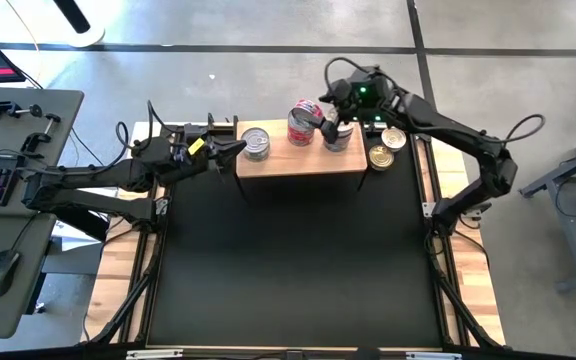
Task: Stack canned seafood by type on shelf
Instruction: Adjust the red tuna can
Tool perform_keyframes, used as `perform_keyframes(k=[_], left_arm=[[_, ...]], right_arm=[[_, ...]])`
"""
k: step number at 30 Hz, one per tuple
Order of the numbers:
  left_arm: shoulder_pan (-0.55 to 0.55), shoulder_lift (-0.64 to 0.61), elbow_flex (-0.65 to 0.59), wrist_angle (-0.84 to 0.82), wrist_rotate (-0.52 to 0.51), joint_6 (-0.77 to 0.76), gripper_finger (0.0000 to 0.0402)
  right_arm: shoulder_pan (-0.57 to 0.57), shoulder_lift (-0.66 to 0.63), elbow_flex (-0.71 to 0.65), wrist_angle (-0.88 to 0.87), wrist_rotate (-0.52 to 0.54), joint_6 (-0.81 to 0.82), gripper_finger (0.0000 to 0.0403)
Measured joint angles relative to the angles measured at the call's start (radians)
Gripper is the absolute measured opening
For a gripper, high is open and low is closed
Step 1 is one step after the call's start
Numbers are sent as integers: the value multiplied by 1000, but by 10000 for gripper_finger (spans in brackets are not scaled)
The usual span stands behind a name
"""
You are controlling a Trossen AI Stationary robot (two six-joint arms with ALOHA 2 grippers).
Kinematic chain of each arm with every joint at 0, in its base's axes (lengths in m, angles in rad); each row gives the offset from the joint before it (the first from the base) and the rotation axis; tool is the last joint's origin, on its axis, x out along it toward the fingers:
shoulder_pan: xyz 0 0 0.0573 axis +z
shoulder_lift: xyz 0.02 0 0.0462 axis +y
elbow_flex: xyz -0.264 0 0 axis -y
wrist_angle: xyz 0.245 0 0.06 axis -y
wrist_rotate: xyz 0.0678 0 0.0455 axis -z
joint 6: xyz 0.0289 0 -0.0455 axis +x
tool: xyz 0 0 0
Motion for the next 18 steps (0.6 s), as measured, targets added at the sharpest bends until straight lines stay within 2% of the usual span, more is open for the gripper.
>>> perform_keyframes(k=[3,10,18], left_arm=[[0,0,0,0,0,0,0],[0,0,0,-1,0,0,0],[0,0,0,-1,1,0,0]], right_arm=[[0,23,0,16,54,-20,371],[0,66,0,22,107,-44,371],[0,73,0,34,110,-2,371]])
